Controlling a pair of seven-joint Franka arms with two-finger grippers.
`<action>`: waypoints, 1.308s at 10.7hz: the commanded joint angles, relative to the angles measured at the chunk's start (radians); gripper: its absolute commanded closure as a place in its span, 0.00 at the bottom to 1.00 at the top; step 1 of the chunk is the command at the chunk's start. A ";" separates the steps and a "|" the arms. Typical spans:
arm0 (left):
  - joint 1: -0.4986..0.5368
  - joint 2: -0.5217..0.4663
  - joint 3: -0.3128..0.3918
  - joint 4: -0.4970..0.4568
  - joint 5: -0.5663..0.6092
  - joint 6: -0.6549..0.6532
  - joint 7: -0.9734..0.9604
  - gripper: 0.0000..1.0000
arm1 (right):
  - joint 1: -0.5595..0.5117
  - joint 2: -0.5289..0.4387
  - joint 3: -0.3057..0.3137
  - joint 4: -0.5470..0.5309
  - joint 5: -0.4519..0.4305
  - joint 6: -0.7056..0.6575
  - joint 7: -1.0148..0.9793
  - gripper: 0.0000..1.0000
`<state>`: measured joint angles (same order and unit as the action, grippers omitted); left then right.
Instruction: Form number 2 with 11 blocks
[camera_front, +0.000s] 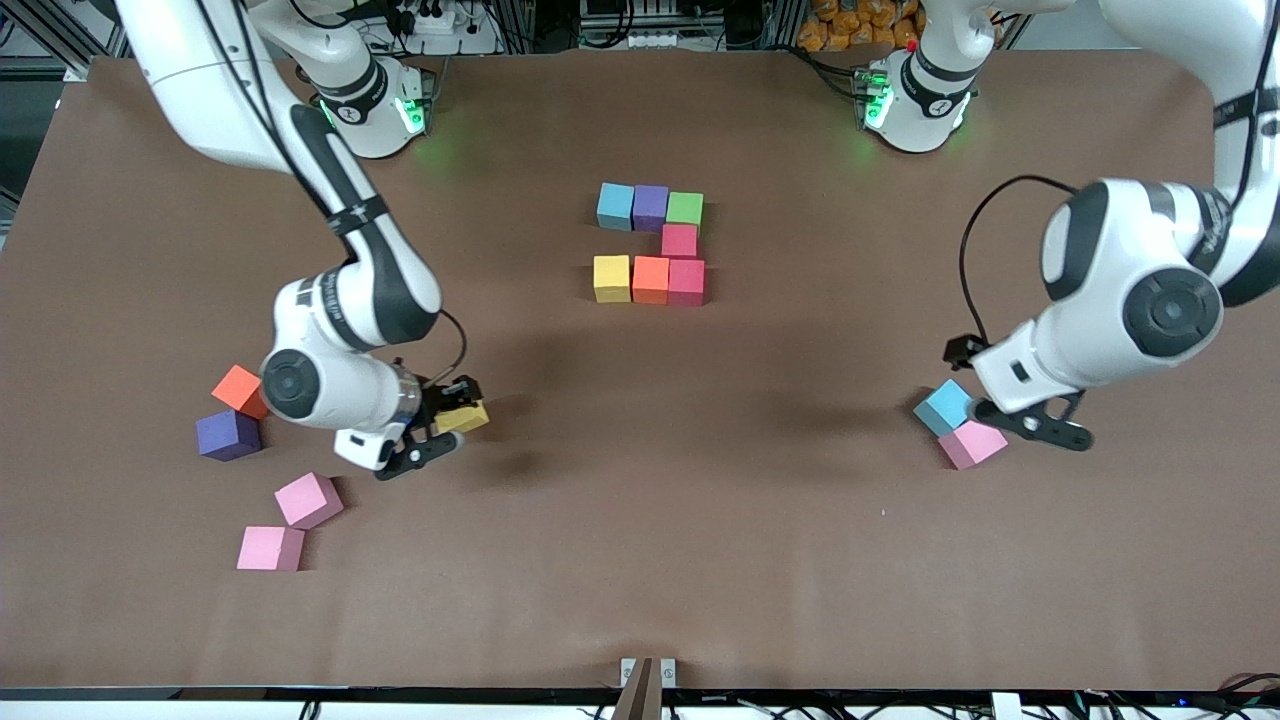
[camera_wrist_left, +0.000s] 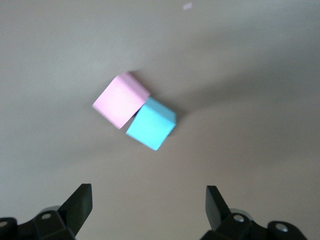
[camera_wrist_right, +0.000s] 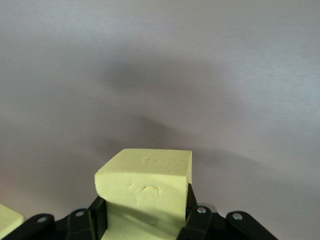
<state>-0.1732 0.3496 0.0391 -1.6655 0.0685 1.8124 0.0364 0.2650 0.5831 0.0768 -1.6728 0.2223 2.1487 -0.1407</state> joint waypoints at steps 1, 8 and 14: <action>-0.008 -0.017 0.004 -0.029 -0.018 0.014 -0.310 0.00 | 0.080 -0.042 -0.006 -0.073 0.019 0.084 0.149 0.79; -0.025 0.083 0.008 -0.217 -0.018 0.482 -0.852 0.00 | 0.313 -0.045 -0.006 -0.225 0.019 0.394 0.585 0.82; -0.008 0.081 0.021 -0.234 -0.018 0.482 -0.851 0.00 | 0.398 -0.052 -0.006 -0.315 0.019 0.478 0.756 0.85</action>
<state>-0.1806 0.4457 0.0564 -1.8836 0.0654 2.2932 -0.8046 0.6440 0.5656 0.0773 -1.9433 0.2245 2.6288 0.5765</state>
